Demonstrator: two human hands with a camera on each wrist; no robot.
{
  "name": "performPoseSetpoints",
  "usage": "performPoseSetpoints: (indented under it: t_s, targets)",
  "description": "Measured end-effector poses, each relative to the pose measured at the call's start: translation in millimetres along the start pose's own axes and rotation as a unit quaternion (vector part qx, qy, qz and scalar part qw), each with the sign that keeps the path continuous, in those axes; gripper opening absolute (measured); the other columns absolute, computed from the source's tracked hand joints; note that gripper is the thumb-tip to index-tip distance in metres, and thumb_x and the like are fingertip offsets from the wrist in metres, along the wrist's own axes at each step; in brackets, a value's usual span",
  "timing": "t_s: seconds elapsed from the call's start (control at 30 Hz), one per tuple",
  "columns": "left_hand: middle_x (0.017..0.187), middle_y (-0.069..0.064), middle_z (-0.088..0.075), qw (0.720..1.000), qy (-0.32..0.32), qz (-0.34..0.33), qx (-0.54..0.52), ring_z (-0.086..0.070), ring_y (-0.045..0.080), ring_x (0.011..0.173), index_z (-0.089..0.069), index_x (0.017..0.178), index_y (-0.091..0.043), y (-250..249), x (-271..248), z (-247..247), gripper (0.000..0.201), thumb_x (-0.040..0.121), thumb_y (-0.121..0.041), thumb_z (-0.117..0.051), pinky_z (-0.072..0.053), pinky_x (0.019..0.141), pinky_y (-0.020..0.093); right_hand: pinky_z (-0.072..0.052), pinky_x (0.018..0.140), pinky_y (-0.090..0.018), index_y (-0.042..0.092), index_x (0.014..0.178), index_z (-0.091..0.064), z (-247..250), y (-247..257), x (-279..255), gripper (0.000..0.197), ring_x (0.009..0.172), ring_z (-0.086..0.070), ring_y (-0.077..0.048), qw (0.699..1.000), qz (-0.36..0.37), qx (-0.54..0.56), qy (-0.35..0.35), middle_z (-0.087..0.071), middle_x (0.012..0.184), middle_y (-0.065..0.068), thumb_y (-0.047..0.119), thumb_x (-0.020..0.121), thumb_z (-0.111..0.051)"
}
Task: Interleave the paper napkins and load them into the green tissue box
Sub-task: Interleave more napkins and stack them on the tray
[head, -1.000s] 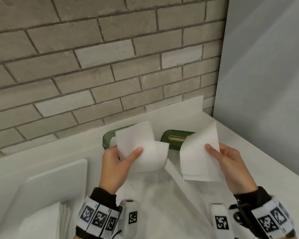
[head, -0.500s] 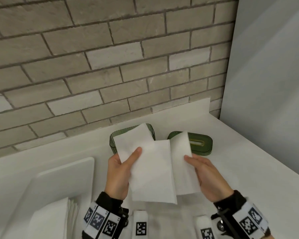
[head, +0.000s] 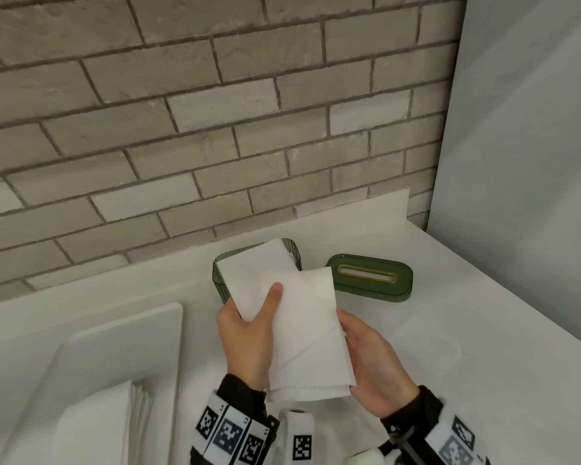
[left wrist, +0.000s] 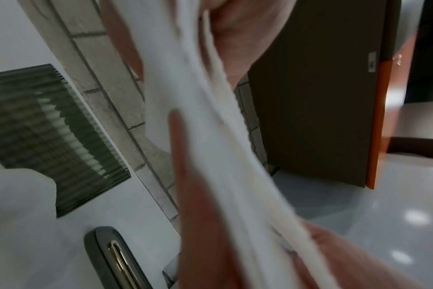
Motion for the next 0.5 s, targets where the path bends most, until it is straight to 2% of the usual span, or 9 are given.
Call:
performPoseSetpoints:
  t_s: [0.07,0.13,0.2,0.33,0.43,0.5]
  targets:
    - [0.095,0.000,-0.079,1.000,0.002,-0.006,0.015,-0.075,0.019,0.091,-0.074,0.099,-0.009,-0.5,-2.1,-1.3,0.014,0.085,-0.010,-0.075,-0.061,0.079,0.035,-0.048,0.093,-0.040,0.013,0.124,-0.065,-7.1,2.0,-1.4,0.044,0.113,-0.064,-0.026,1.000,0.007,0.022,0.021,-0.068,0.123,-0.010,0.041,0.097,-0.044]
    - [0.095,0.001,-0.079,1.000,0.001,-0.009,0.026,-0.075,0.019,0.091,-0.075,0.099,-0.009,-0.3,-3.7,-1.7,0.014,0.085,-0.010,-0.076,-0.061,0.080,0.038,-0.047,0.096,-0.041,0.012,0.124,-0.064,-11.9,4.8,-3.3,0.044,0.114,-0.064,-0.025,0.999,0.016,0.017,0.035,-0.068,0.123,-0.010,0.040,0.097,-0.042]
    - [0.094,0.002,-0.079,0.999,0.003,-0.015,0.031,-0.075,0.020,0.089,-0.075,0.098,-0.007,-0.6,-5.1,-1.5,0.014,0.084,-0.010,-0.076,-0.062,0.077,0.035,-0.049,0.096,-0.040,0.007,0.125,-0.062,-10.7,7.5,-3.5,0.043,0.114,-0.065,-0.026,0.999,0.033,-0.003,0.033,-0.069,0.121,-0.011,0.034,0.095,-0.047]
    - [0.088,0.005,-0.079,1.000,0.005,-0.018,0.015,-0.076,0.019,0.083,-0.076,0.090,-0.003,-5.0,-5.4,2.9,0.013,0.086,-0.015,-0.074,-0.061,0.069,0.028,-0.057,0.083,-0.033,0.005,0.122,-0.062,-2.4,9.6,-2.3,0.037,0.108,-0.068,-0.025,0.998,0.050,-0.027,0.012,-0.071,0.116,-0.011,0.028,0.098,-0.045]
    - [0.083,-0.001,-0.079,0.999,-0.019,-0.026,-0.015,-0.074,0.013,0.081,-0.075,0.082,-0.009,-17.2,-0.4,17.1,0.011,0.087,-0.018,-0.070,-0.059,0.066,0.021,-0.054,0.091,-0.038,0.006,0.118,-0.065,4.8,12.0,-2.5,0.036,0.107,-0.067,-0.028,0.998,0.051,-0.024,-0.004,-0.072,0.113,-0.012,0.029,0.098,-0.045]
    - [0.087,0.000,-0.079,0.998,-0.018,-0.019,-0.050,-0.075,0.014,0.083,-0.075,0.088,-0.007,-25.4,2.7,23.7,0.013,0.089,-0.018,-0.068,-0.059,0.065,0.022,-0.052,0.093,-0.042,0.006,0.117,-0.066,11.1,12.7,-1.1,0.036,0.107,-0.067,-0.030,0.998,0.050,-0.020,-0.019,-0.072,0.112,-0.014,0.029,0.098,-0.046]
Point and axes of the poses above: each hand's wrist, its own x-axis towards the middle knuckle, its own z-axis out of the back of the hand, y = z × x, the point moved 10 cm from there along x, towards the middle knuckle
